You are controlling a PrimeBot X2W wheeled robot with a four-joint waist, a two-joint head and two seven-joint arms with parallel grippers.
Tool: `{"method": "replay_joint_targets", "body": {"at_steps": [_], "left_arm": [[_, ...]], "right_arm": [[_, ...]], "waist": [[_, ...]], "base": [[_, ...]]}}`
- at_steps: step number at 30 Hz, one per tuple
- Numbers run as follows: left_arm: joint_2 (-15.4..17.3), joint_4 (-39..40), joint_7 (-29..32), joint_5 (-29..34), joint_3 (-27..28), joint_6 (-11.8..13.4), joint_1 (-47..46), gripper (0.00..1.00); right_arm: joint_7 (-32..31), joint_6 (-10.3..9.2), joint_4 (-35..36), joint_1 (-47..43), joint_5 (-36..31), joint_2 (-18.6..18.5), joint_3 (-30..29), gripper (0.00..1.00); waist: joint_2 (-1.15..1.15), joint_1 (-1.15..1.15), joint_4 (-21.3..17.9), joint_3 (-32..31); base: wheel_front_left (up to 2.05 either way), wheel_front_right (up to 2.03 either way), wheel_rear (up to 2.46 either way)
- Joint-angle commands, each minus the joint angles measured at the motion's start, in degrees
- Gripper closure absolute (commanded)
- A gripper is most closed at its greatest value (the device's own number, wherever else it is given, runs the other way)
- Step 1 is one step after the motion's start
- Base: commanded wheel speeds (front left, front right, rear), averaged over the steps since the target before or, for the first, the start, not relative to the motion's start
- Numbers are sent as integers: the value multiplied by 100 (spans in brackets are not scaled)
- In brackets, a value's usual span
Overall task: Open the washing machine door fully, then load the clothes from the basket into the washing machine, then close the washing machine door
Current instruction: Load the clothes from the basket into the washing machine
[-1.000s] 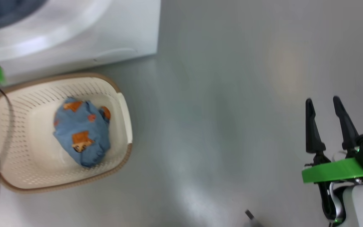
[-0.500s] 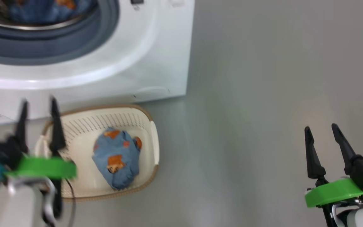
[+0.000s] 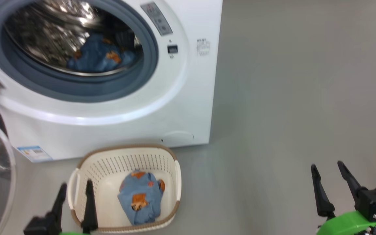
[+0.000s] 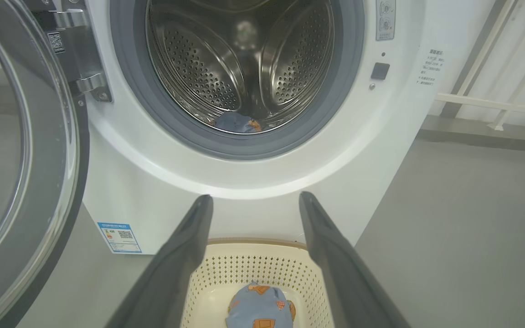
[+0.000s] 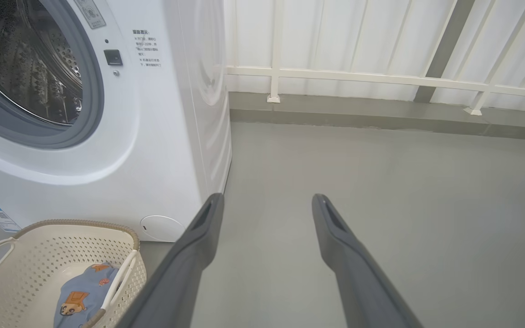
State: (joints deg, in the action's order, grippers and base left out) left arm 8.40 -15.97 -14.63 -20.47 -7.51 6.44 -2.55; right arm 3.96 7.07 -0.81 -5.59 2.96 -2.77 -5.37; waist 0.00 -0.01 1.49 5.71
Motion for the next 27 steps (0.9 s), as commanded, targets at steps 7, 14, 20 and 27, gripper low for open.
{"method": "replay_joint_targets", "body": {"at_steps": [7, 14, 20, 27], "left_arm": [[18, 322, -37, 84, 138, 82, 346, 0], [4, 342, -27, 62, 57, 64, 410, 0], [6, 307, -28, 52, 25, 70, 353, 0], [64, 254, 15, 62, -23, 66, 284, 0]], "right_arm": [[-170, 42, 384, -298, -12, -125, 60, 0], [-258, 42, 558, -389, -2, -105, 54, 0], [-251, 42, 569, -420, 18, -88, 62, 0], [-206, 42, 516, -422, 40, -66, 82, 0]], "waist": [[0, 1, 211, -614], [0, 1, 266, -653], [0, 1, 316, -650], [0, 1, 322, -635]], "base": [[0, 0, 0], [0, 0, 0], [0, 0, 0], [0, 0, 0]]}}
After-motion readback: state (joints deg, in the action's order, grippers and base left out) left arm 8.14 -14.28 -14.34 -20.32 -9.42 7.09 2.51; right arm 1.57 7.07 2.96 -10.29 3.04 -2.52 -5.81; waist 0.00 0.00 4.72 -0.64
